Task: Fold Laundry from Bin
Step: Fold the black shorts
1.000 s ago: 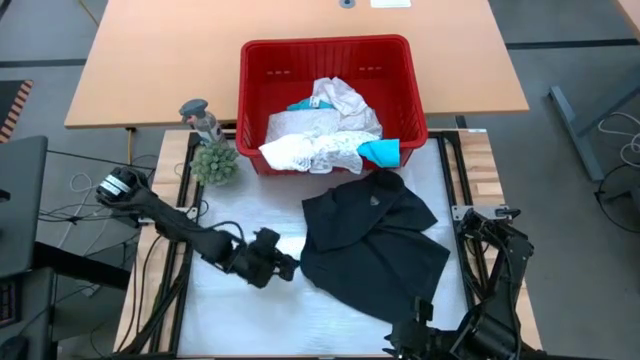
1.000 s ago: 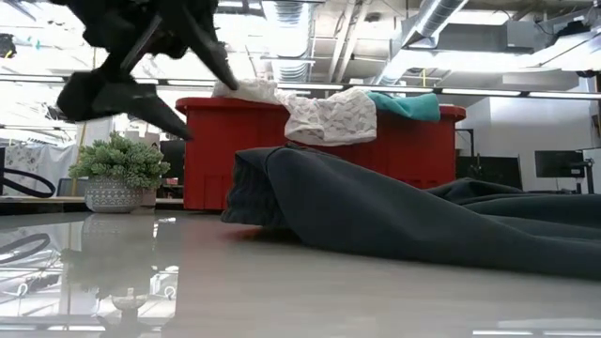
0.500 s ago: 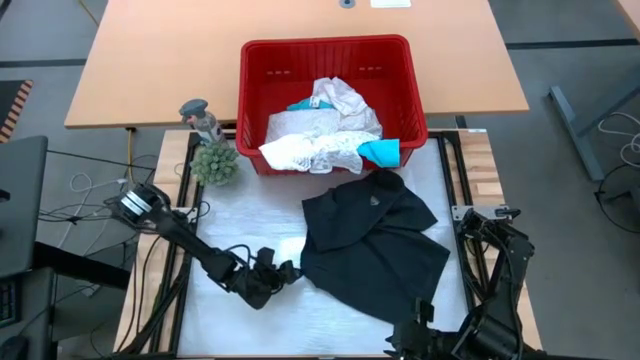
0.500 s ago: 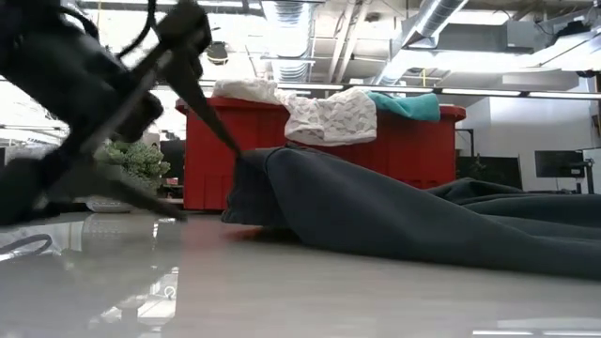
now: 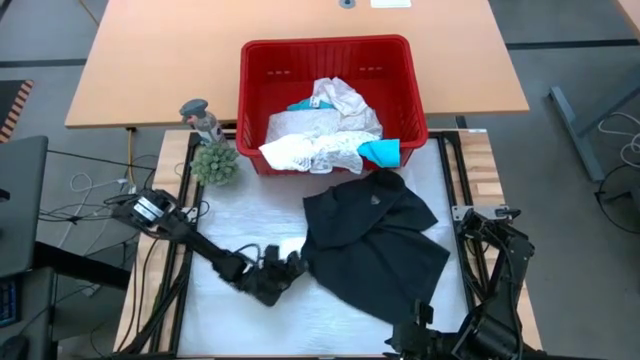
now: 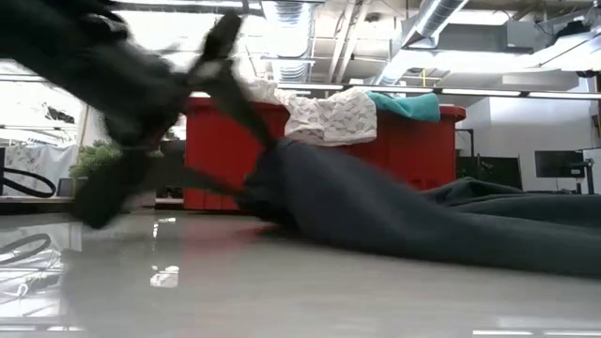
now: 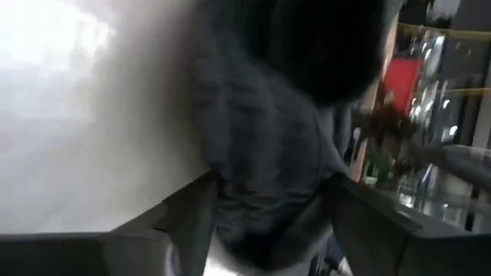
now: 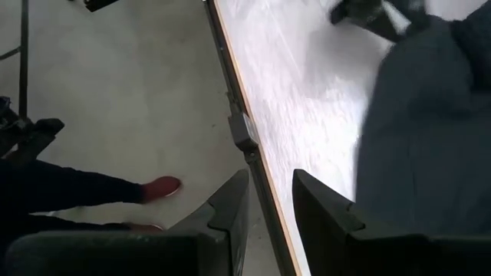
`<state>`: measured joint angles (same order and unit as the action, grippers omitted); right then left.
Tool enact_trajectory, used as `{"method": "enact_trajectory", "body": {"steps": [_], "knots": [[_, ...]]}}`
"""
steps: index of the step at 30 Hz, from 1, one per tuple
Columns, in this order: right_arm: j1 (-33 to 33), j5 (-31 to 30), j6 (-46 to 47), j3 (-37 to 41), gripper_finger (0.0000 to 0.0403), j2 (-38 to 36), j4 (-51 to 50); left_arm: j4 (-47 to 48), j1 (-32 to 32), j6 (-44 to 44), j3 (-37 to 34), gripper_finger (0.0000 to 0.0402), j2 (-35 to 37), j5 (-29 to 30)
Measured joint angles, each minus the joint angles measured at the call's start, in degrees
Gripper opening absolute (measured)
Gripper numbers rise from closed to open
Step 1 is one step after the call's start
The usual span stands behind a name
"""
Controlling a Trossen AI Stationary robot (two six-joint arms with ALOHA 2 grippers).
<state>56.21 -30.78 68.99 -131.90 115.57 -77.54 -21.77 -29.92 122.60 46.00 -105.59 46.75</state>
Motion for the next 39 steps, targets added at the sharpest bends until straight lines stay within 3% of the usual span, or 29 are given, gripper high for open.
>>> {"method": "enact_trajectory", "body": {"steps": [9,13,16,20,23,25,31,36,39], "knots": [[0.0,-0.3,0.0,0.0,0.0127,0.0,0.3,-1.3,4.5,-5.3,-0.3,0.0115,-0.7,-2.9],[0.0,-0.6,0.0,0.0,0.0127,0.0,0.2,-9.1,4.7,-11.4,-0.3,0.0064,-0.7,-4.0],[0.0,-0.6,0.0,0.0,0.0127,0.0,0.2,-14.9,5.0,-18.2,-0.3,0.0015,-0.4,-9.2],[0.0,-0.6,0.1,0.0,0.0127,0.0,0.2,-14.1,5.7,-24.4,1.5,0.0005,2.2,-18.9],[-0.1,-0.6,1.3,0.0,0.0127,0.0,-0.6,-2.5,7.2,-30.7,5.4,0.0003,5.6,-28.6],[-0.5,-0.6,3.5,0.0,0.0127,0.0,-1.6,11.8,7.9,-35.9,10.0,0.0003,8.0,-32.9],[-2.4,-0.6,6.0,3.8,0.0127,0.0,-1.7,56.5,9.0,-52.3,30.9,0.0002,9.3,-34.4],[-3.9,1.0,6.1,7.7,0.0127,0.1,-0.5,73.4,9.1,-58.4,44.4,0.0001,8.3,-31.4],[-4.4,1.1,4.4,9.0,0.0127,0.1,1.3,77.3,8.9,-59.3,46.0,0.0,8.0,-32.9]]}}
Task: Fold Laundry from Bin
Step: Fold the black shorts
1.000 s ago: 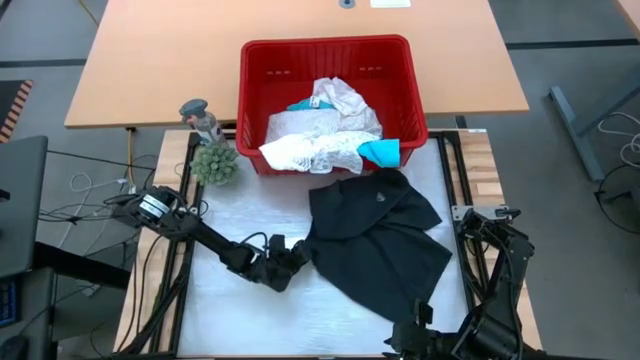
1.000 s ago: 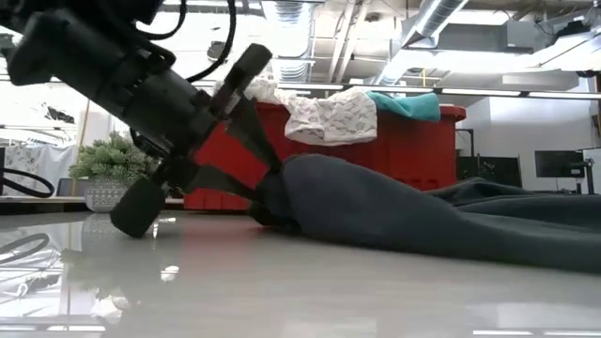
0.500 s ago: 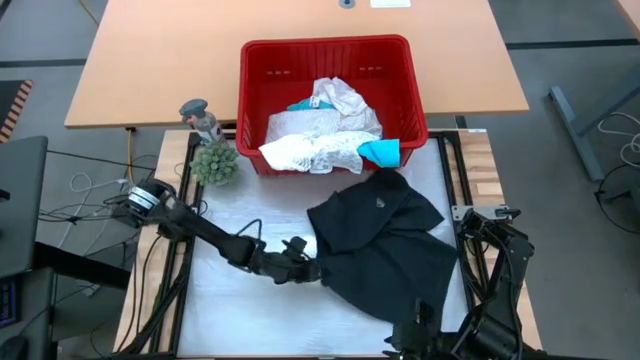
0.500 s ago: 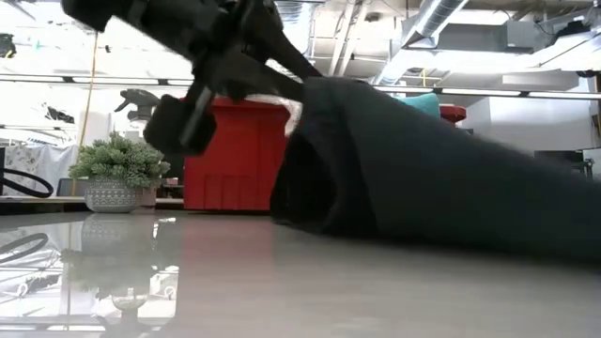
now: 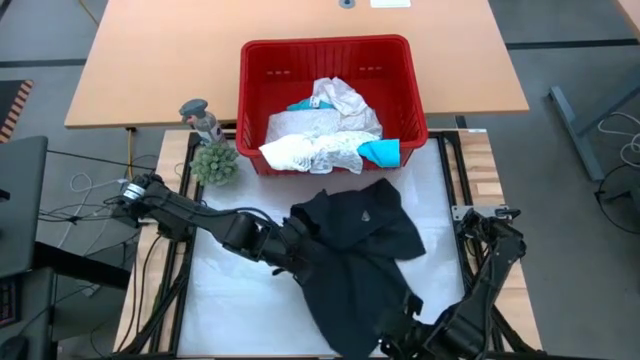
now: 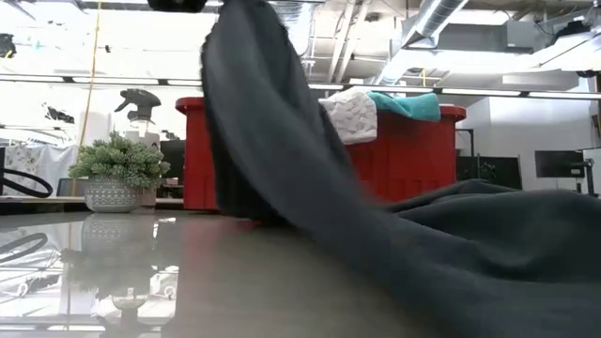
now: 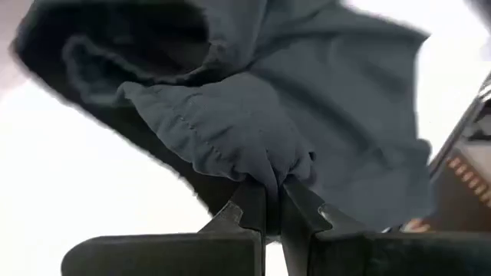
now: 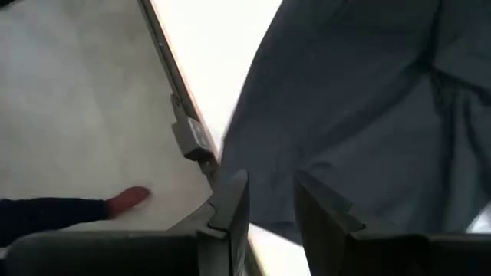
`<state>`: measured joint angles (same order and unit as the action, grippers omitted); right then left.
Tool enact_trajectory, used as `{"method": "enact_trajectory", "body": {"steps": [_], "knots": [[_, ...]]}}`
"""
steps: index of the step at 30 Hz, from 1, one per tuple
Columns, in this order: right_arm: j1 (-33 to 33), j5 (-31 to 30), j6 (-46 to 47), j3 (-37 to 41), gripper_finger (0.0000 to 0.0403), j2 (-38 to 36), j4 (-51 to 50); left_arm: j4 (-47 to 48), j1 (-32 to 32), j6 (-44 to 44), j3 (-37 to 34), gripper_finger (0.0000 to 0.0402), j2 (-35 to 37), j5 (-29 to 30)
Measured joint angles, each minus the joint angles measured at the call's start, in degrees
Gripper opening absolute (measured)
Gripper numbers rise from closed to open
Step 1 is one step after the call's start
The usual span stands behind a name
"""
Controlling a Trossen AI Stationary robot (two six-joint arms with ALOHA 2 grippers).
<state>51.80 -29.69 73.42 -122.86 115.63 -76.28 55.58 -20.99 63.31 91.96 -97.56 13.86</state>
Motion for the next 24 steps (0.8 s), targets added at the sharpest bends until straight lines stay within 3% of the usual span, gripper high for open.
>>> {"method": "enact_trajectory", "body": {"steps": [6,11,14,20,24], "knots": [[-1.3,0.1,-1.8,5.0,0.0127,0.0,4.8,-6.5,-1.3,0.4,-9.1,0.0006,-0.1,-3.0],[-3.5,2.5,-7.1,12.4,0.012,0.0,16.1,-18.5,-2.9,3.2,-19.5,0.0033,-0.1,-7.9],[-4.8,4.5,-10.8,17.3,0.0114,0.0,24.5,-20.3,-3.5,5.6,-22.9,0.0055,-0.1,-10.3],[-7.1,11.2,-14.4,29.5,0.0095,-0.1,42.3,-20.0,-4.0,7.7,-23.3,0.0086,0.0,-15.4],[-7.3,12.5,-9.4,37.3,0.0078,-0.1,48.6,-19.3,-4.1,4.5,-21.5,0.009,0.0,-20.4]]}}
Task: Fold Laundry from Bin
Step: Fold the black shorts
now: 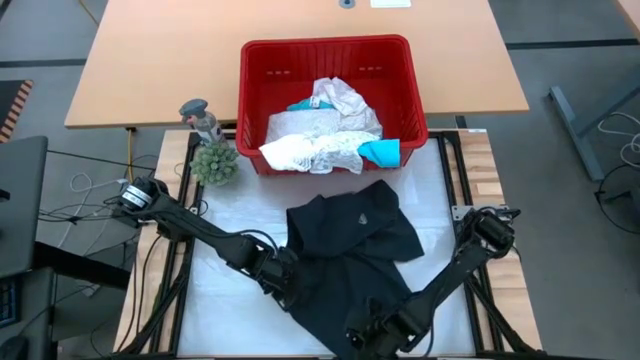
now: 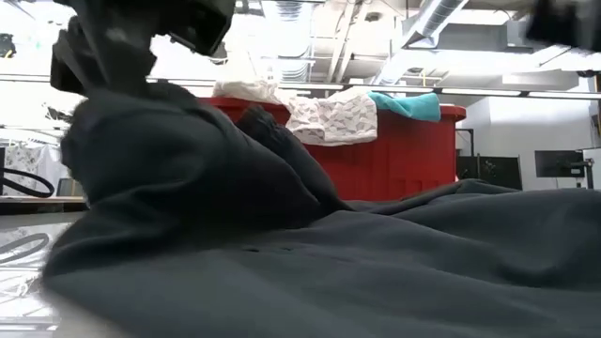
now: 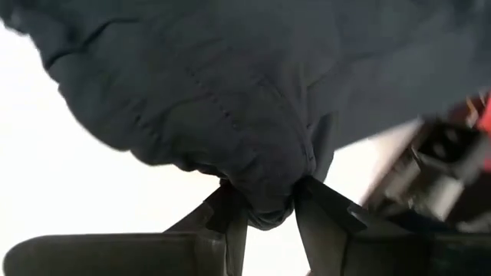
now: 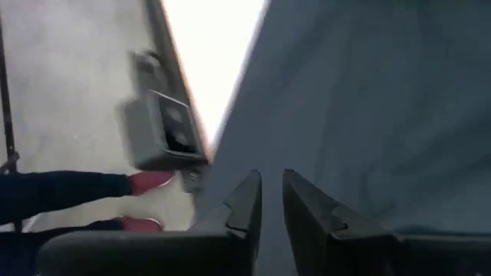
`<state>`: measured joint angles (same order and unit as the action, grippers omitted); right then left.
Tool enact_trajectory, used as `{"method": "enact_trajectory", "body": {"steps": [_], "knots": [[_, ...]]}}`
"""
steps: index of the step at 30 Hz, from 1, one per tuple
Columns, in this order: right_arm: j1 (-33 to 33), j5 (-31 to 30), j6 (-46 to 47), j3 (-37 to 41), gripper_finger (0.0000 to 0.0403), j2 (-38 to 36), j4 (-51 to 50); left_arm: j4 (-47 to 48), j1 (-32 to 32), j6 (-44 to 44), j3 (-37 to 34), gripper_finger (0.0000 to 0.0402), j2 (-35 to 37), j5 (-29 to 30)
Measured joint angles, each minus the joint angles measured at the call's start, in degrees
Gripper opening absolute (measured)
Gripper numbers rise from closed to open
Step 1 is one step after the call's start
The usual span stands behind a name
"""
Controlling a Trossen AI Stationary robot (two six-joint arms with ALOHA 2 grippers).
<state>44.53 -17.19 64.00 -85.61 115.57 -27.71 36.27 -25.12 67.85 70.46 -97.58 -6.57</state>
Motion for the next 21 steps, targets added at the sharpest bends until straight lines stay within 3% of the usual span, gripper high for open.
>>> {"method": "enact_trajectory", "body": {"steps": [7,13,19,21], "knots": [[2.1,10.3,12.2,9.3,0.0062,0.0,3.0,0.9,0.1,-4.8,1.4,0.0091,0.0,-8.5],[4.8,13.7,20.2,11.0,0.0054,-0.4,0.8,2.9,0.0,-9.8,1.4,0.0091,0.0,-16.7],[5.2,13.9,21.7,11.1,0.0046,-0.3,0.8,3.0,-3.1,-20.1,1.4,0.0091,0.1,-3.7],[4.9,14.1,21.7,11.1,0.0043,-0.3,0.8,2.7,-2.9,-22.9,1.4,0.0091,0.1,-2.5]]}}
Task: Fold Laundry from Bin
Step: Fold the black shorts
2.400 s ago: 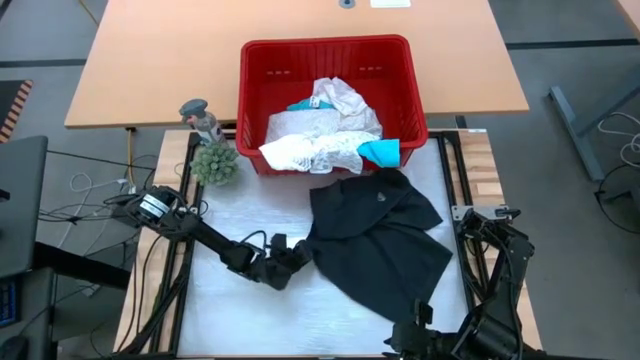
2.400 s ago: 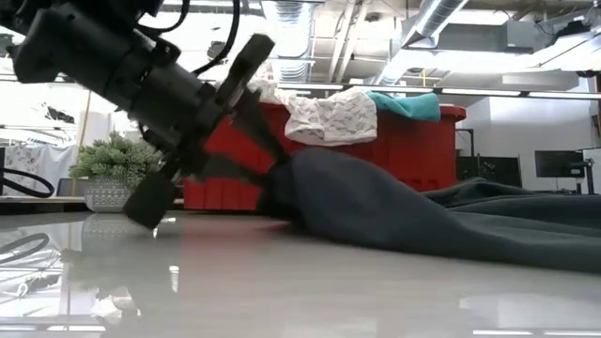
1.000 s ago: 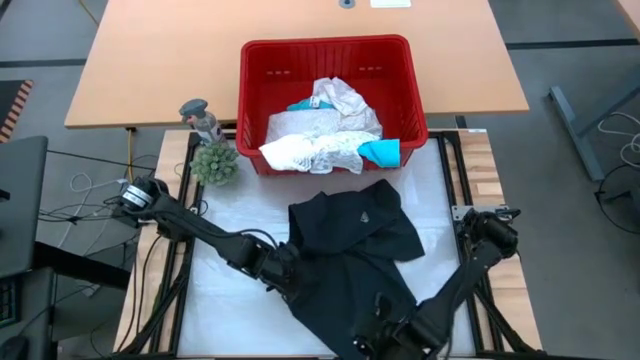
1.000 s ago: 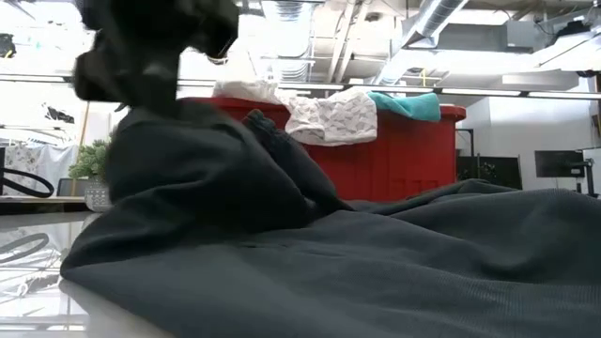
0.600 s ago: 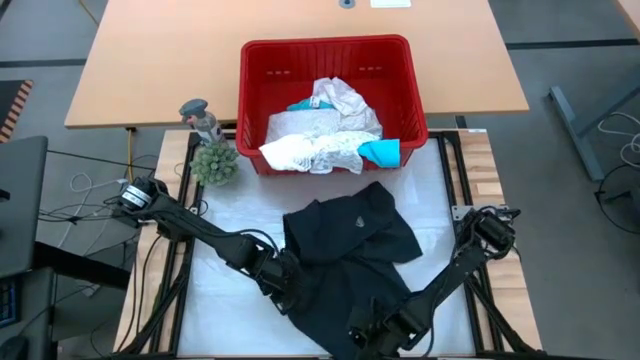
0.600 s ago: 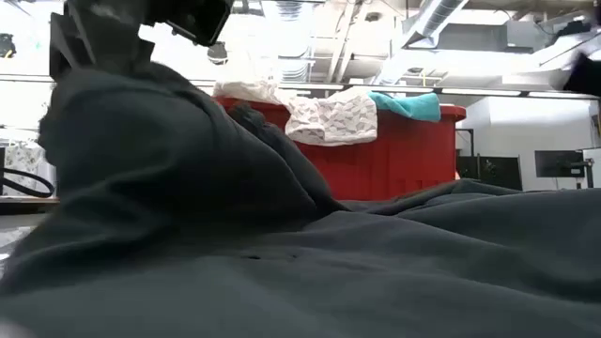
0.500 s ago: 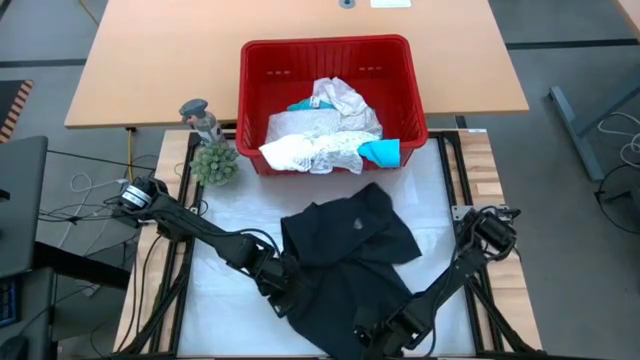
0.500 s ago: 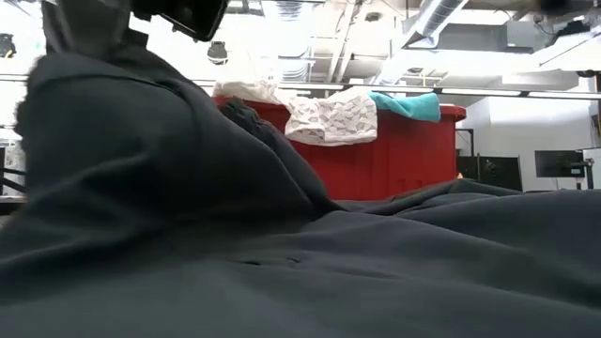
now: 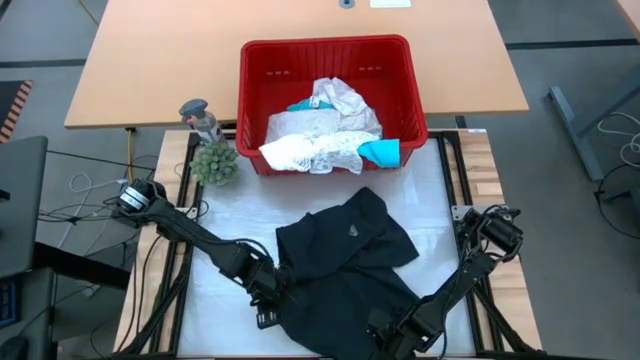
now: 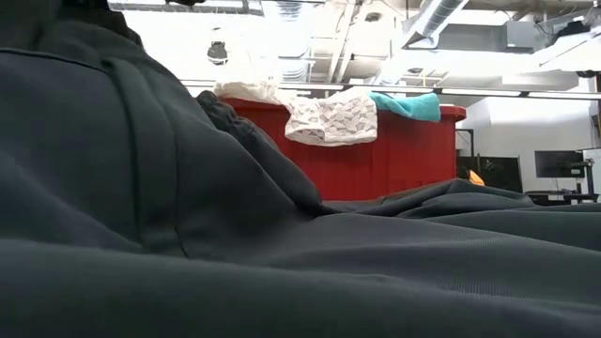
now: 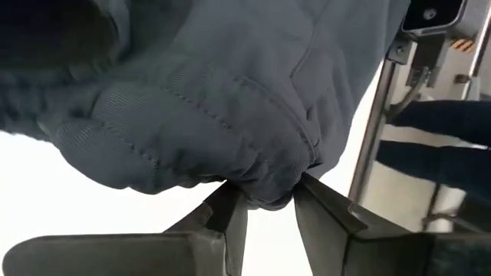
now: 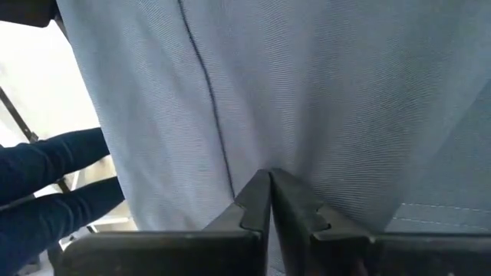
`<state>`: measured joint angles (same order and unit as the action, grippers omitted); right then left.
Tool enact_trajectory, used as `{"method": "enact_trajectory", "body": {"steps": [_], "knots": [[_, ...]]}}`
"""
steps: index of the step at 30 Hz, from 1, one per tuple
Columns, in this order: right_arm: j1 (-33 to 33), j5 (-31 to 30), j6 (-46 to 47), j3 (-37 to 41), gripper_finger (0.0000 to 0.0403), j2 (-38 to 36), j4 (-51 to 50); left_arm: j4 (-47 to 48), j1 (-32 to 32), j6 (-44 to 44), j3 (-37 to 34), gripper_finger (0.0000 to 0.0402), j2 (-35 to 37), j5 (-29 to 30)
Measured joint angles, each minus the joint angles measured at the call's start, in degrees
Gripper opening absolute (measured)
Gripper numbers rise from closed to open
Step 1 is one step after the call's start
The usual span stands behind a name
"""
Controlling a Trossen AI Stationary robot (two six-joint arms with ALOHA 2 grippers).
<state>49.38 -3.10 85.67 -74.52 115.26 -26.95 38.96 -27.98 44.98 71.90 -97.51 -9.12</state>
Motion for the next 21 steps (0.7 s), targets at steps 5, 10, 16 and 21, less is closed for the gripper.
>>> {"method": "enact_trajectory", "body": {"steps": [5,10,16,21], "knots": [[-0.8,0.6,-0.1,0.0,0.0035,0.1,-1.6,0.0,0.7,-5.4,0.0,0.0096,0.0,-5.7],[-1.2,5.9,9.0,-0.1,0.0027,0.0,-11.2,1.9,0.8,-6.6,0.0,0.0137,0.5,-17.6],[-1.2,16.2,19.6,0.1,0.003,0.2,-23.5,9.3,0.8,-6.9,0.0,0.0186,0.9,-24.1],[-2.1,23.1,21.4,0.2,0.0029,0.3,-31.1,3.7,-0.4,-2.1,0.0,0.0197,1.0,-12.1]]}}
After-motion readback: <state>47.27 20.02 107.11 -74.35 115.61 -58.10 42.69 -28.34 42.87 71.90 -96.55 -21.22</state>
